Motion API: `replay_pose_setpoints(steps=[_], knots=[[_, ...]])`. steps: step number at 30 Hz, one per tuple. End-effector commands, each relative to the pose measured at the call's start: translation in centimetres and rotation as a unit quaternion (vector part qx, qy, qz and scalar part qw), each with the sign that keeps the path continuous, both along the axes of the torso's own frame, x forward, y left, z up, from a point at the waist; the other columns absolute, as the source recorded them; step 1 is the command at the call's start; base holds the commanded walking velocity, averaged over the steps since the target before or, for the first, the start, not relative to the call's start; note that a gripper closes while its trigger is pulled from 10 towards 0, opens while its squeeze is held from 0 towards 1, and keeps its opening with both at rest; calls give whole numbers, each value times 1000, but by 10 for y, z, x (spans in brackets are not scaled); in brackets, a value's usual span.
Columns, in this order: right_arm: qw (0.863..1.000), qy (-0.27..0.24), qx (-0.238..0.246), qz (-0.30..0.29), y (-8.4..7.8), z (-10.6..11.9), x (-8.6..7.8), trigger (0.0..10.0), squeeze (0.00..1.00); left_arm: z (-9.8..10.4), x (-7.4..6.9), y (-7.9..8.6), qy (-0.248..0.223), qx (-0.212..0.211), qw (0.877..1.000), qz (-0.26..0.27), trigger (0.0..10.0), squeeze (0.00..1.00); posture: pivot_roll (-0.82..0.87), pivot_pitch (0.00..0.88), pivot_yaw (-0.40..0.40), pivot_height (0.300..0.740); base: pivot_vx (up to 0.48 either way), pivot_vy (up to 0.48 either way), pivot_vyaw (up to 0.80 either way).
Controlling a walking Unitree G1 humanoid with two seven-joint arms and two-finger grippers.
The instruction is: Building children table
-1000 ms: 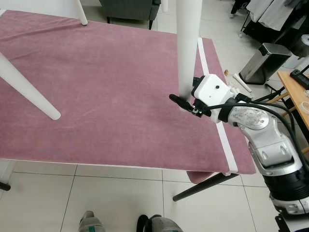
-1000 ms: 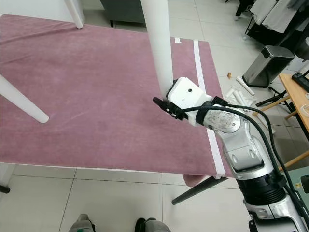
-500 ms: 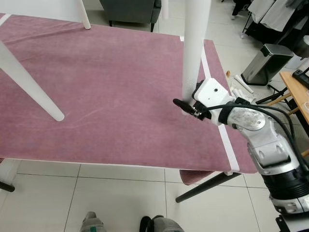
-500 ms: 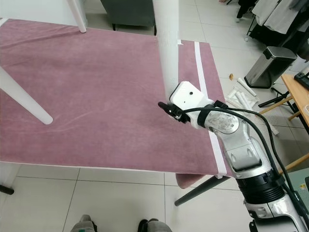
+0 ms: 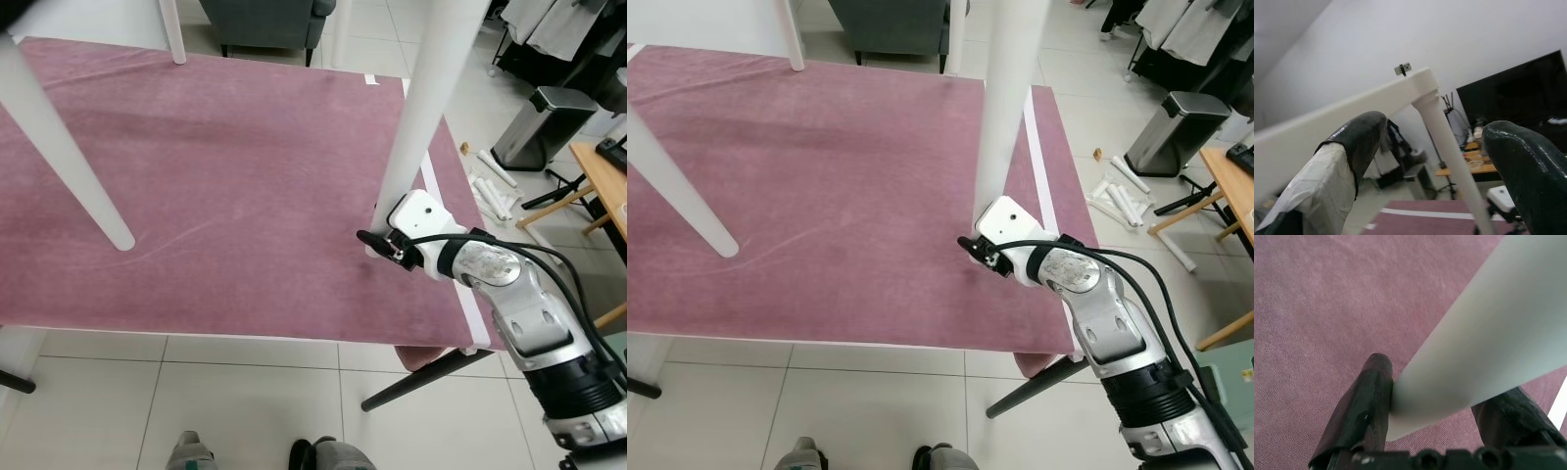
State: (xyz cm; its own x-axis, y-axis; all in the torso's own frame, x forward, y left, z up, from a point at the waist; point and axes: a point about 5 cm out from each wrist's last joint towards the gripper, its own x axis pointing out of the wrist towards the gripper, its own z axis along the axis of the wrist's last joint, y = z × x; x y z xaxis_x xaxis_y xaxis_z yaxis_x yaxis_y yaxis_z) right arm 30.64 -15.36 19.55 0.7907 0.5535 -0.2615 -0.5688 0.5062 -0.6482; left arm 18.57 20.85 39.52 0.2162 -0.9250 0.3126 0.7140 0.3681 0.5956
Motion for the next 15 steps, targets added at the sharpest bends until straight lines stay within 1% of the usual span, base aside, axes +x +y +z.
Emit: replay_pose_setpoints(steps=[1,2,3,4,5,6,7,8,11,12,13,14,15], knots=[[992,0,-129,13,1,-25,-5,10000,0,-5,-1,-5,35,-45,998,21,10000,0,186,152,-70,740,0,0,0],[992,0,-129,13,1,-25,-5,10000,0,-5,-1,-5,35,-45,998,21,10000,0,186,152,-70,740,0,0,0],[992,1,-128,11,1,-27,-5,10000,0,-22,3,-8,75,-49,996,19,10000,0,193,153,-70,740,0,0,0],[992,2,-122,8,2,-29,-4,10000,0,-50,15,-12,121,-49,990,47,10000,0,192,156,-72,740,0,0,0],[992,2,-122,8,2,-29,-4,10000,0,-50,15,-12,121,-49,990,47,10000,0,192,156,-72,740,0,0,0],[993,1,-118,4,2,-31,-3,10000,0,-73,22,-15,156,-44,984,73,10000,0,192,156,-73,740,0,0,0],[993,-1,-115,1,3,-33,-2,10000,0,-93,33,-15,184,-54,975,111,10000,0,191,158,-72,740,0,0,0],[994,-4,-111,-4,3,-35,-1,10000,0,-107,41,-15,198,-57,968,141,10000,0,191,158,-72,740,0,0,0],[994,-10,-107,-17,0,-39,0,10000,0,-122,53,-12,203,-64,958,193,10000,0,183,159,-71,740,0,0,0],[995,-9,-101,-25,-1,-41,0,10000,0,-127,57,-11,208,-74,952,211,10000,0,174,159,-65,740,0,0,0],[995,-9,-101,-25,-1,-41,0,10000,0,-127,57,-11,208,-74,952,211,10000,0,174,159,-65,740,0,0,0],[996,-10,-85,-36,-3,-45,0,10000,0,-135,65,-8,215,-91,941,243,10000,0,169,159,-61,740,0,0,0],[996,-10,-78,-40,-3,-46,-1,10000,0,-137,66,-7,219,-97,936,257,10000,0,169,159,-61,740,0,0,0]])
